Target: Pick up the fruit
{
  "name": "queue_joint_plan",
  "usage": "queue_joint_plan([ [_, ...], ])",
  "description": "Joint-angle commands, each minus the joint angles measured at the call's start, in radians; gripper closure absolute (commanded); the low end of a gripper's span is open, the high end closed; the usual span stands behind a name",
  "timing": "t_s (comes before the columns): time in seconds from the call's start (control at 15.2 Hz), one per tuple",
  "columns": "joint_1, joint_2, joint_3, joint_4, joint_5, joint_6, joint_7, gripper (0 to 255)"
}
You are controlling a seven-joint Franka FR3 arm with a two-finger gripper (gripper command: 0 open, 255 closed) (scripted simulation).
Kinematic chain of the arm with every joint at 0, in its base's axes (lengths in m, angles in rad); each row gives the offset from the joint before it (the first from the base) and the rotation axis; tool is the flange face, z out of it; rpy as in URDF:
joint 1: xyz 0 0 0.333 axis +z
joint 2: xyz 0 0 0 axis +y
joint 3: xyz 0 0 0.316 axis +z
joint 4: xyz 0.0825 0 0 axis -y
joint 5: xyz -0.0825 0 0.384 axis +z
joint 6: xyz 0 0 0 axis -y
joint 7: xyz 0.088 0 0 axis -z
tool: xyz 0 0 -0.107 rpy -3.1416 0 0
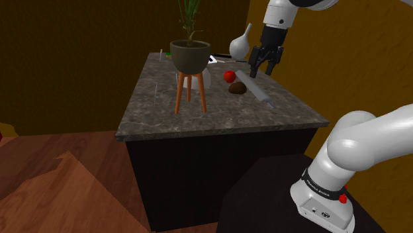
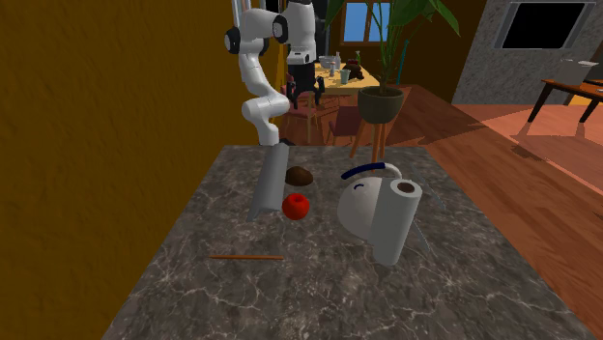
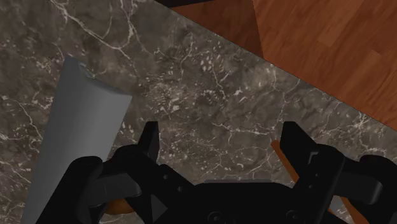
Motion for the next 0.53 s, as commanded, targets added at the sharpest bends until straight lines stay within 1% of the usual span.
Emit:
queue_joint_plan([
  [0.0,0.000,0.000,0.000,0.000,0.000,0.000,0.000,0],
  [0.46,0.004,0.197,-0.167,0.111,-0.076,0.033,-0.305,0],
])
